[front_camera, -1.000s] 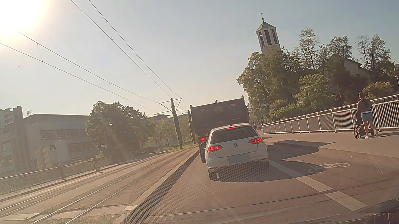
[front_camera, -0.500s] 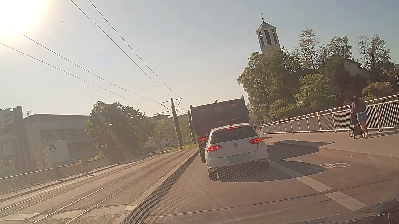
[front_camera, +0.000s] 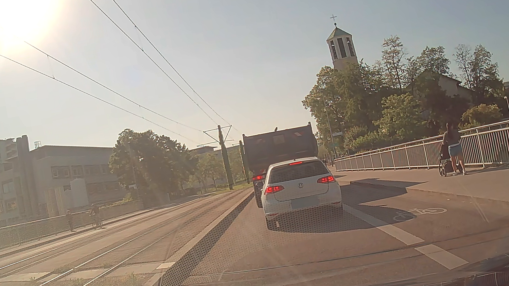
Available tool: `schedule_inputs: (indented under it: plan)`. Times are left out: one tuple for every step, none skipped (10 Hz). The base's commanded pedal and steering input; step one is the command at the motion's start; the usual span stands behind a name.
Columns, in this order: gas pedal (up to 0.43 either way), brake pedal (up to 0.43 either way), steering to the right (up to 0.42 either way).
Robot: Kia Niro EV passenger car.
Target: Follow the waypoints while adhering to traffic rules and regulations
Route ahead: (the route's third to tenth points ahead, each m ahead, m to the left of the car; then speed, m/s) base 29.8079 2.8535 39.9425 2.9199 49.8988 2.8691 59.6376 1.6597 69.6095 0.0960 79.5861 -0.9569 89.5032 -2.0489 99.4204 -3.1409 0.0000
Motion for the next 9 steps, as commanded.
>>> schedule_inputs:
  plan:
    - [0.0, 0.195, 0.002]
    - [0.0, 0.195, 0.002]
    - [0.0, 0.195, 0.002]
    - [0.0, 0.195, 0.002]
    - [0.0, 0.195, 0.002]
    - [0.0, 0.195, 0.001]
    - [0.0, 0.195, 0.001]
    - [0.0, 0.195, 0.002]
    - [0.0, 0.195, 0.001]
